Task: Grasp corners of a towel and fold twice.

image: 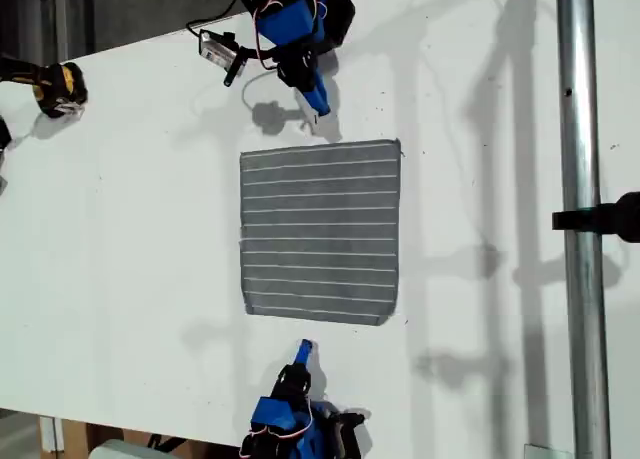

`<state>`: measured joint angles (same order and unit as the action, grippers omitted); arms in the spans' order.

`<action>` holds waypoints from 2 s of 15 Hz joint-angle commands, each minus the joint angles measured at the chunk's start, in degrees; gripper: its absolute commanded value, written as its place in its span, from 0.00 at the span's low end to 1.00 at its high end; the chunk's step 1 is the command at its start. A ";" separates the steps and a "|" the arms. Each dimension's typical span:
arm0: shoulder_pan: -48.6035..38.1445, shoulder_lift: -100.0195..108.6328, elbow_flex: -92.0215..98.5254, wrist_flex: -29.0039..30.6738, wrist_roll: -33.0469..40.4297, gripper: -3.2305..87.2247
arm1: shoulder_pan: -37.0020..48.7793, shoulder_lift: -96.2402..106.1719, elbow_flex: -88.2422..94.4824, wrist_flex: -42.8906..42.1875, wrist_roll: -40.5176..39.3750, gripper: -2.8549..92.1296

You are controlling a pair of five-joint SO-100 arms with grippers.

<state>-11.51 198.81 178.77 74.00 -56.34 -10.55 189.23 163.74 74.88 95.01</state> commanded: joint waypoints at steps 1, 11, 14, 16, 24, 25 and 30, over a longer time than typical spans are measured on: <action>-1.14 0.18 0.00 0.18 0.09 0.09 | 0.09 -0.44 -2.55 -0.53 -0.97 0.03; -5.01 0.18 0.00 0.18 -16.35 0.09 | -4.39 -50.45 -45.09 0.97 -11.16 0.03; -4.92 0.18 0.00 0.18 -24.08 0.09 | -8.61 -65.39 -60.47 9.40 -13.36 0.03; -4.92 0.18 0.00 0.09 -30.67 0.11 | -11.16 -73.92 -66.53 12.13 -13.71 0.03; -4.48 0.18 0.00 0.18 -30.67 0.17 | -14.50 -87.19 -76.03 10.72 -16.79 0.15; -4.48 0.18 0.00 0.18 -28.21 0.17 | -14.50 -89.03 -78.22 11.60 -18.46 0.32; -3.69 0.18 0.00 0.18 -30.50 0.24 | -13.54 -99.93 -89.21 20.21 -20.92 0.46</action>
<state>-16.08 198.81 178.77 74.00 -85.87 -24.43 89.47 78.40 94.48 74.71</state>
